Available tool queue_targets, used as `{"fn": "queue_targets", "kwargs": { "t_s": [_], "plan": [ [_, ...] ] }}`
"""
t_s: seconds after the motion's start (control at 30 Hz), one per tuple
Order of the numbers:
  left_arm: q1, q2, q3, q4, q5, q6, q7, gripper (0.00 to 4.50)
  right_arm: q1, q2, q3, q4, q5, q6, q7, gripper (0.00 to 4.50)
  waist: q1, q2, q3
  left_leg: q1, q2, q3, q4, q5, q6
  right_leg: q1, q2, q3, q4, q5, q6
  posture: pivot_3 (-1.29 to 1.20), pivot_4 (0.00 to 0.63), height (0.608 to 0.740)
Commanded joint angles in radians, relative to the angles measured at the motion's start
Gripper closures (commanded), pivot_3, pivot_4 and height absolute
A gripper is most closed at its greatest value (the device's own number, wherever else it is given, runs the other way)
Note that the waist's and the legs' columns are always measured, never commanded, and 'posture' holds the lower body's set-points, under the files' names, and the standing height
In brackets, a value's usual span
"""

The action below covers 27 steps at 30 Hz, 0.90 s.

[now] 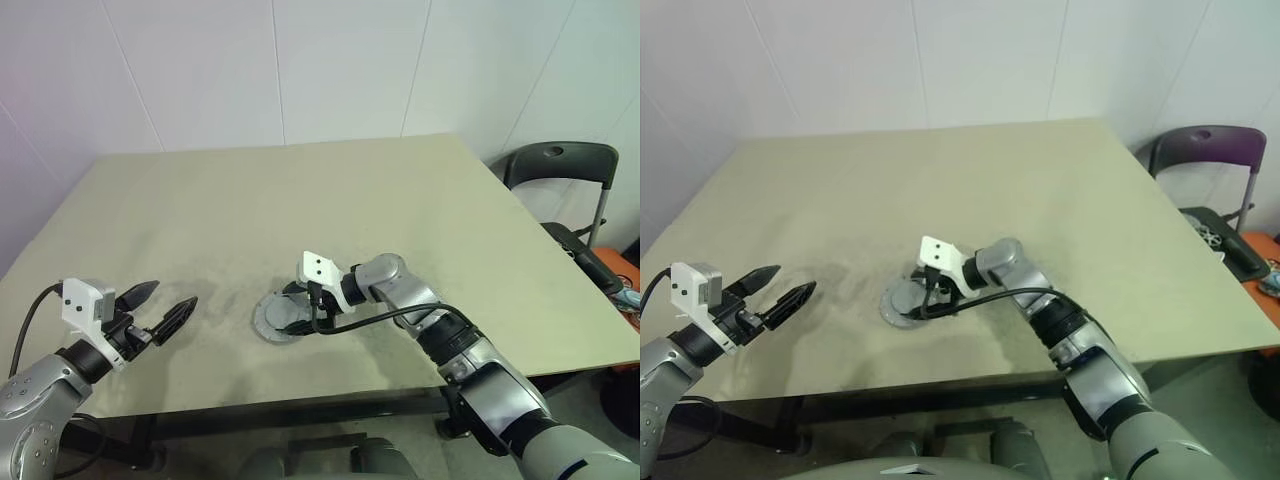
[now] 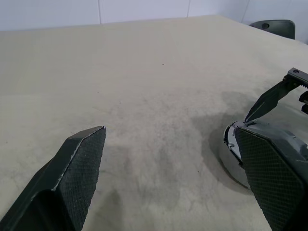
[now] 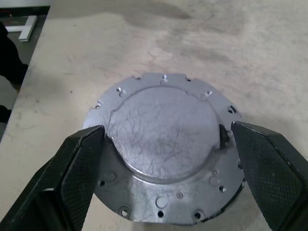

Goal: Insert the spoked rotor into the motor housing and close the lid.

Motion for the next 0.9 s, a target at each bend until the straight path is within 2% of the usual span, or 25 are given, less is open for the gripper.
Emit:
{"fn": "queue_targets", "kwargs": {
  "t_s": [0.03, 0.13, 0.17, 0.5, 0.9],
  "plan": [
    [-0.003, 0.005, 0.019, -0.038, -0.006, -0.016, 0.005, 0.0, -0.015, 0.015, -0.007, 0.001, -0.005, -0.018, 0.006, 0.25, 0.0, 0.0, 0.0, 0.0, 0.0, 0.0, 0.0, 0.0, 0.0, 0.0, 0.0, 0.0, 0.0, 0.0, 0.0, 0.0, 0.0, 0.74],
    [0.001, 0.003, 0.019, -0.04, -0.005, -0.018, 0.005, 0.0, -0.016, 0.021, -0.012, 0.003, -0.005, -0.018, 0.008, 0.95, 0.0, 0.0, 0.0, 0.0, 0.0, 0.0, 0.0, 0.0, 0.0, 0.0, 0.0, 0.0, 0.0, 0.0, 0.0, 0.0, 0.0, 0.74],
    [0.002, 0.003, 0.019, -0.04, -0.005, -0.019, 0.005, 0.0, -0.018, 0.026, -0.02, 0.003, 0.003, -0.011, 0.007, 1.04, 0.0, 0.0, 0.0, 0.0, 0.0, 0.0, 0.0, 0.0, 0.0, 0.0, 0.0, 0.0, 0.0, 0.0, 0.0, 0.0, 0.0, 0.74],
    [0.006, 0.0, 0.02, -0.042, -0.005, -0.02, 0.005, 0.0, -0.03, 0.056, -0.07, 0.018, 0.02, 0.016, -0.012, 1.04, 0.0, 0.0, 0.0, 0.0, 0.0, 0.0, 0.0, 0.0, 0.0, 0.0, 0.0, 0.0, 0.0, 0.0, 0.0, 0.0, 0.0, 0.74],
    [0.004, 0.001, 0.021, -0.038, -0.006, -0.022, 0.001, 0.0, -0.025, 0.055, -0.052, 0.04, -0.009, -0.001, -0.027, 1.04, 0.0, 0.0, 0.0, 0.0, 0.0, 0.0, 0.0, 0.0, 0.0, 0.0, 0.0, 0.0, 0.0, 0.0, 0.0, 0.0, 0.0, 0.74]
  ]
}}
